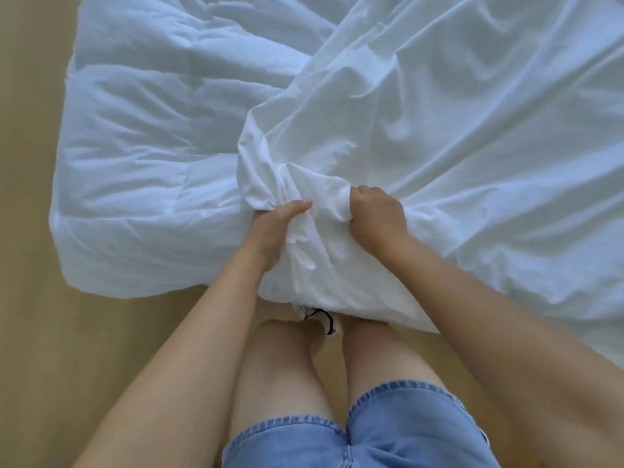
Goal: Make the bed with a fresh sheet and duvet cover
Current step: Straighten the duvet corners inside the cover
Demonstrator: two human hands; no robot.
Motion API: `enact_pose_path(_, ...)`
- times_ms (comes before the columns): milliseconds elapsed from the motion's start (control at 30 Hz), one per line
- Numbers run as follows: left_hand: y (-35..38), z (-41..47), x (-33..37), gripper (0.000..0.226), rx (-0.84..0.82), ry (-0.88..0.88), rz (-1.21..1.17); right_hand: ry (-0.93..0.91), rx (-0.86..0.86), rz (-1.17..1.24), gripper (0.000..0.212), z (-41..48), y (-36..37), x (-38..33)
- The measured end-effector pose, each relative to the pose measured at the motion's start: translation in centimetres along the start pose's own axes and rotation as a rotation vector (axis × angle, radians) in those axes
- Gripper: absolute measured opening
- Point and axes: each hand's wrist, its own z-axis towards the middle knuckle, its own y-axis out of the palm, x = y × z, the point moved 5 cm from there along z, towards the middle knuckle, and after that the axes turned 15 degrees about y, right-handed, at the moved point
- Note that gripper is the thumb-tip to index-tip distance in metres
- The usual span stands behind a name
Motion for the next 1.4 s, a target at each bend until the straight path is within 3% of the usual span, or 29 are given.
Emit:
enact_pose_path(167,1.6,0.1,-1.6,0.023,-0.076,-0.164,-0.015,0.031,-0.034,-0.064,0.022,0.0,-0.4,0.2)
enact_pose_path(300,-3.2,-1.3,-0.2,0.025,-0.233,-0.262,-0.123,0.150,-0.033,0.012,0.027,-0.9,-1.8,0.8)
enact_pose_path(400,-5.3,-2.4,2.5,0.030,-0.376,-0.247,-0.307,0.251,0.066,0.041,0.028,-2.4,-4.3,0.9)
enact_pose_path(567,-10.9,-4.1,10.5,0.048,-0.556,-0.042,-0.137,0.348,0.220,0.061,0.032,-5.0,-7.2,1.1)
enact_pose_path(633,-16.2,-3.3,14.0,0.038,-0.503,0.059,-0.118,0.411,0.244,0.104,0.048,-5.3,-7.6,1.3)
enact_pose_path(733,-24.2,-1.2,15.4,0.017,-0.258,0.138,-0.085,0.541,0.194,0.185,0.053,-5.7,-5.8,0.8)
enact_pose_path(800,-26.0,0.4,12.5,0.028,-0.142,0.109,0.096,0.569,0.097,0.214,0.043,-5.9,-3.0,-0.7)
enact_pose_path(867,-24.7,1.3,8.4,0.043,-0.152,0.027,0.338,0.523,0.010,0.185,0.027,-6.1,-0.1,-2.7)
enact_pose_path(900,-23.8,1.5,6.7,0.051,-0.191,-0.018,0.404,0.488,-0.003,0.168,0.028,-6.2,1.0,-3.4)
enact_pose_path(1033,-22.6,3.3,3.3,0.093,-0.224,-0.108,0.373,0.225,0.180,0.170,0.068,-6.2,2.1,-7.7)
enact_pose_path(1133,-23.1,3.8,2.6,0.101,-0.174,-0.138,0.374,-0.077,0.284,0.205,0.069,-5.9,2.0,-14.0)
enact_pose_path(1267,-23.0,3.8,3.4,0.087,-0.069,-0.132,0.316,-0.124,0.318,0.094,0.053,-2.6,2.1,-20.1)
enact_pose_path(1333,-22.2,4.0,3.5,0.059,-0.054,-0.110,0.225,-0.095,0.306,0.059,0.032,-0.2,1.6,-21.6)
enact_pose_path(1400,-21.2,4.3,3.6,0.029,-0.047,-0.120,0.136,-0.096,0.239,0.081,0.034,2.0,0.9,-21.9)
